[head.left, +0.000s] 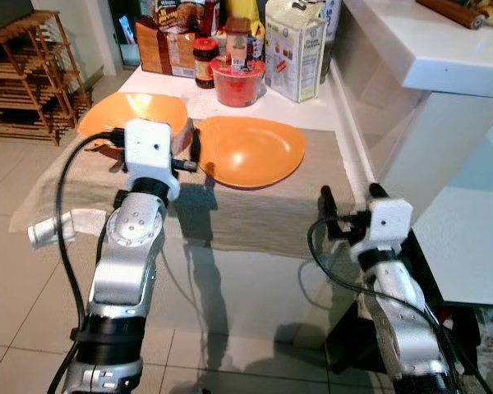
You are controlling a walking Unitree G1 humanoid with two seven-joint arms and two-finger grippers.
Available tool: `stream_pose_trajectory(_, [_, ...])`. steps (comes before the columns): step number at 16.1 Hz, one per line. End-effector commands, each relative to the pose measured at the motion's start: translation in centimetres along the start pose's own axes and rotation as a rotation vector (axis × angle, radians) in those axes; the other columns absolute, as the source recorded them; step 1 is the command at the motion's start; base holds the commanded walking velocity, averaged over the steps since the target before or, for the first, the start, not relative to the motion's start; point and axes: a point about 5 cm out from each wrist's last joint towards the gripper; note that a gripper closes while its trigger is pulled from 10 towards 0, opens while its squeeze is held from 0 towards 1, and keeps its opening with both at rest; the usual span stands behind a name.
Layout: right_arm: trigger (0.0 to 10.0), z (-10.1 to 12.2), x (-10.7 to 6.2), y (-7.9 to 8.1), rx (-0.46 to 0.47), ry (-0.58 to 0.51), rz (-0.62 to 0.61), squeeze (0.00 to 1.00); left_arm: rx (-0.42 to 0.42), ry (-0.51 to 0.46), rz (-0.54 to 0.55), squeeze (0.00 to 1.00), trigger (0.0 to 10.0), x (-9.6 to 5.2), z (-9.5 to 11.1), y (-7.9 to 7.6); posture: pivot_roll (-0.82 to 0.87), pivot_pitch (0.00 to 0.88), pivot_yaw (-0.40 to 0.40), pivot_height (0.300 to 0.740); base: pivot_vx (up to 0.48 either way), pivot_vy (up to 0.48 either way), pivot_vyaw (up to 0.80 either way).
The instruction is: Setting the table
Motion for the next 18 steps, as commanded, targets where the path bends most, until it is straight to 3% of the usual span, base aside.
stream_pose_trajectory(1, [10.0, 0.1, 0.4, -0.4, 0.002, 0.003, -0.002, 0.0, -0.024, 0.035, -0.024, 0.0, 10.0, 0.4, 0.0, -0.4, 0.1, 0.0, -0.031, 0.74, 0.0, 0.0, 0.0])
stream_pose_trajectory(3, [10.0, 0.1, 1.3, -1.1, -0.007, 0.004, -0.007, 0.0, -0.12, 0.137, -0.029, 0.0, 10.0, 0.7, 0.0, -0.4, 0.12, 0.0, -0.035, 0.74, 0.0, 0.0, 0.0])
stream_pose_trajectory(5, [10.0, -0.1, 1.2, -1.0, 0.0, 0.011, -0.001, 0.0, -0.155, 0.178, -0.027, 0.0, 10.0, 0.6, 0.4, -0.4, 0.13, 0.0, -0.037, 0.74, 0.0, 0.0, 0.0])
stream_pose_trajectory(10, [10.0, -0.4, 0.6, 0.1, 0.024, 0.022, 0.024, 0.0, -0.241, 0.251, -0.007, 0.0, 10.0, 0.7, 0.6, -0.3, 0.13, 0.0, -0.036, 0.74, 0.0, 0.0, 0.0])
stream_pose_trajectory(11, [10.0, -0.1, 0.4, 0.2, 0.037, 0.012, 0.032, 0.0, -0.304, 0.28, 0.004, 0.0, 10.0, 0.9, 0.3, -0.3, 0.12, 0.0, -0.036, 0.74, 0.0, 0.0, 0.0])
stream_pose_trajectory(18, [10.0, 1.7, -0.8, 0.0, 0.046, -0.033, 0.062, 0.0, -0.479, 0.342, 0.011, 0.0, 10.0, 2.6, -0.8, -0.4, 0.05, 0.0, -0.044, 0.74, 0.0, 0.0, 0.0])
Point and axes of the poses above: a point about 5 cm out from each wrist's last joint towards the gripper, its own x axis pointing out of the wrist towards the gripper, its own z axis along the axis of the wrist's last joint, y = z × x, and after that the axes turned 11 degrees about -x, right-handed
